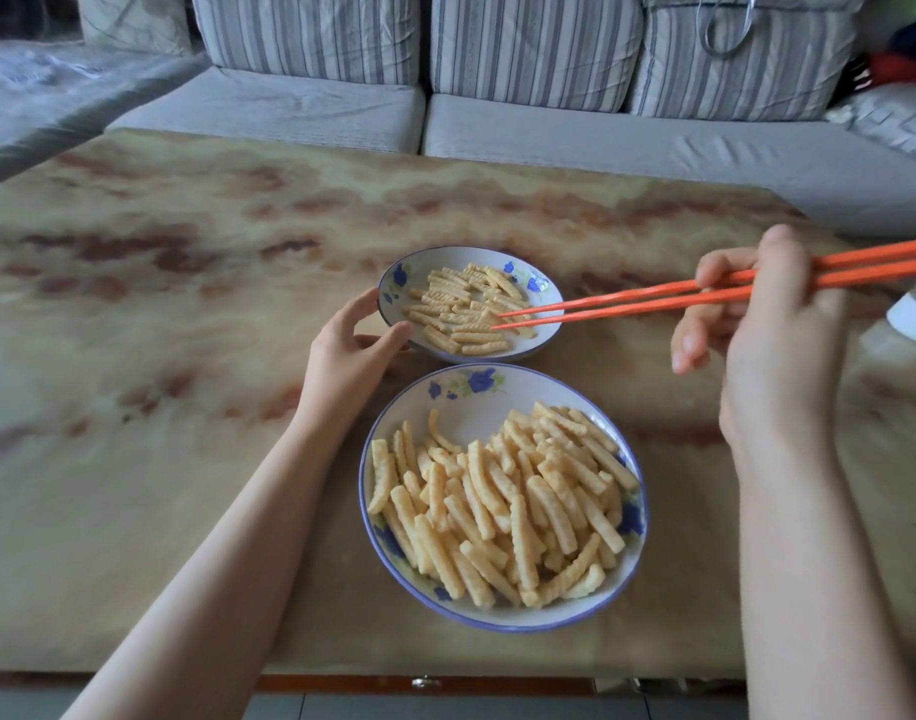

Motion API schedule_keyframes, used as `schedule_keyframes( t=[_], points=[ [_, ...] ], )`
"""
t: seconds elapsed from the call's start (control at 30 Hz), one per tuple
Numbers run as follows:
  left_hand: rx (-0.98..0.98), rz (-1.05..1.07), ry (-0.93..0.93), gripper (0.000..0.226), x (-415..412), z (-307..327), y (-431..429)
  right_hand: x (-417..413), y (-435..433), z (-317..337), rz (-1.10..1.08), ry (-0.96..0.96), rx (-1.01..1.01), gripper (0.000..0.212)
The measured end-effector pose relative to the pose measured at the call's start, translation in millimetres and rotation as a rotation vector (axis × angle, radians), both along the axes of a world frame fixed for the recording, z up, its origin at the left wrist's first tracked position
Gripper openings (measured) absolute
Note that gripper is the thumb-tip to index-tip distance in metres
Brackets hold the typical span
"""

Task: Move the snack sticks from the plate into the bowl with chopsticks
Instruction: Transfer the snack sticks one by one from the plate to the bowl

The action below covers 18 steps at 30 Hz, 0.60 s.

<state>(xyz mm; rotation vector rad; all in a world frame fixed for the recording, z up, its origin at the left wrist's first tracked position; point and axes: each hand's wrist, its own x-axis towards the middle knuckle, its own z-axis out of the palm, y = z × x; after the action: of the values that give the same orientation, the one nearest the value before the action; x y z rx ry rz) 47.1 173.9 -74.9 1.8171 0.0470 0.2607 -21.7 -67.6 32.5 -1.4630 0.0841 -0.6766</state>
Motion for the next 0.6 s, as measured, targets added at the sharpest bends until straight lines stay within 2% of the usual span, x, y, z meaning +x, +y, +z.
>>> schedule_keyframes(
  t=[0.1, 0.3, 0.47, 0.6],
  points=[
    [-0.002, 0.001, -0.001, 0.046, -0.8, 1.6, -0.5, 9.3, 1.8, -13.8, -0.052, 0.022, -0.068, 0.049],
    [-0.017, 0.007, 0.006, 0.044, -2.4, 3.5, -1.7, 15.5, 4.7, -23.0, -0.038, 0.083, -0.136, 0.05],
    [-0.025, 0.009, -0.002, 0.044, -3.1, 4.9, -2.8, 10.0, -3.0, -13.8, -0.024, 0.048, -0.061, 0.048],
    [-0.015, 0.006, 0.004, 0.044, -2.8, 4.6, -2.1, 1.3, -3.2, -1.6, 0.132, 0.036, -0.017, 0.049]
  ],
)
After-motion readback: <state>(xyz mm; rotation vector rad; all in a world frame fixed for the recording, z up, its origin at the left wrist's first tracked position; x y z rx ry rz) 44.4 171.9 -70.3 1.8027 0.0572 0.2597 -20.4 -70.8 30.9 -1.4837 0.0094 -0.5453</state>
